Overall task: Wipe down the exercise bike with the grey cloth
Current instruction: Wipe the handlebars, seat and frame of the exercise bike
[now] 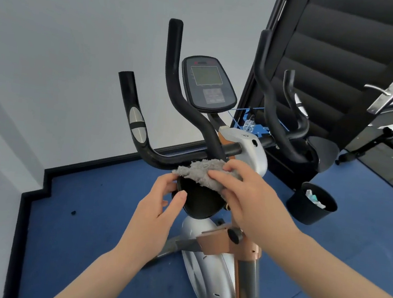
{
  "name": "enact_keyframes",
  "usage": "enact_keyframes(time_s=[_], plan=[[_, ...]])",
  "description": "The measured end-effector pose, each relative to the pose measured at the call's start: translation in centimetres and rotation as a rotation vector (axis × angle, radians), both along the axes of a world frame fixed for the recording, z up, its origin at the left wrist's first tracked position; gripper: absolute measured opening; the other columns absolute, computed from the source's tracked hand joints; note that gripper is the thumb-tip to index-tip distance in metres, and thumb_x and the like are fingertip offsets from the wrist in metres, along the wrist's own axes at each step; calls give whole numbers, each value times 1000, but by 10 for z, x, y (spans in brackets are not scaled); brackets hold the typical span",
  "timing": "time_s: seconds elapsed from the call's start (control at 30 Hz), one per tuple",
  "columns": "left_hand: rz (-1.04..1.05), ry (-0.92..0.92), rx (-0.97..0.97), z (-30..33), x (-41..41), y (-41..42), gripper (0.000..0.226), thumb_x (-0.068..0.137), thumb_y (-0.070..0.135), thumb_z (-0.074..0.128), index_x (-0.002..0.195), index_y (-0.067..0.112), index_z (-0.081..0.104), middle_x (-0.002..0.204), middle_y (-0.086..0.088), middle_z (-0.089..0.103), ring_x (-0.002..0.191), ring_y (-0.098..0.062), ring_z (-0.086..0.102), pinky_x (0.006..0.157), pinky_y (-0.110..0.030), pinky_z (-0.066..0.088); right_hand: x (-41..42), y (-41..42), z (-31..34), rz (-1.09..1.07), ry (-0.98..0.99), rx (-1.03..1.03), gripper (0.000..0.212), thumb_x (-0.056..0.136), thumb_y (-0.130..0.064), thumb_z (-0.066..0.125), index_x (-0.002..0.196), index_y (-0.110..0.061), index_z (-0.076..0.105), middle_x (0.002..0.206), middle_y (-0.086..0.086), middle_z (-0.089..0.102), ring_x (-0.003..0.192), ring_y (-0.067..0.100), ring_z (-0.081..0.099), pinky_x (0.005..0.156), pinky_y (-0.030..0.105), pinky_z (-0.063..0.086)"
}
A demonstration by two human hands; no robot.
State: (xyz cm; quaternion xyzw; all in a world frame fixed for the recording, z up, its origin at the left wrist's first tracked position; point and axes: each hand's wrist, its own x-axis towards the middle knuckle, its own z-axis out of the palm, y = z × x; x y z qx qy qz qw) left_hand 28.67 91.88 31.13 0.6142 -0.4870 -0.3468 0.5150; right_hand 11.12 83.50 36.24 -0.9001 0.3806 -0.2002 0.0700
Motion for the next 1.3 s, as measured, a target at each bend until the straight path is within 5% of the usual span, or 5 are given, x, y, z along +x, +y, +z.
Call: enact_keyframes(time_s=[0.23, 0.43, 0.67, 1.0, 1.3], plan=[[10, -37, 3, 4, -3, 1, 27, 91, 42, 47, 116, 52, 48, 112, 34, 58, 99, 5, 60, 75, 0, 40, 22, -8, -1, -179, -71, 105, 36, 95, -27, 49, 131, -31, 51, 104, 2, 54, 99, 17, 48, 73, 25, 38], [39, -48, -3, 4, -6, 1, 26, 93, 37, 47, 113, 53, 49, 111, 36, 58, 104, 10, 56, 76, -1, 41, -15, 33, -33, -301, -260, 335, 12, 90, -27, 55, 84, -18, 59, 70, 5, 59, 70, 22, 56, 64, 34, 48], [234, -242, -23, 18, -5, -19, 27, 81, 35, 55, 106, 45, 54, 103, 27, 61, 101, 8, 53, 79, -18, 41, -36, -18, -14, -425, -606, 403, 37, 86, -39, 61, 120, -46, 51, 96, -5, 66, 83, 10, 66, 66, 27, 56], [233, -782, 52, 32, -16, -69, 32, 90, 31, 48, 120, 25, 55, 127, 8, 55, 120, -14, 45, 111, -37, 26, -13, -21, -54, -429, -773, 471, 22, 85, -46, 60, 104, -45, 50, 92, -20, 64, 73, 4, 65, 62, 38, 59], [240, -754, 128, 28, -17, -70, 35, 90, 40, 35, 117, 32, 54, 120, 18, 58, 119, -1, 47, 116, -28, 9, 12, -44, -51, -192, -763, 342, 25, 78, -13, 74, 98, -26, 66, 100, -3, 60, 98, 4, 56, 80, 5, 41]])
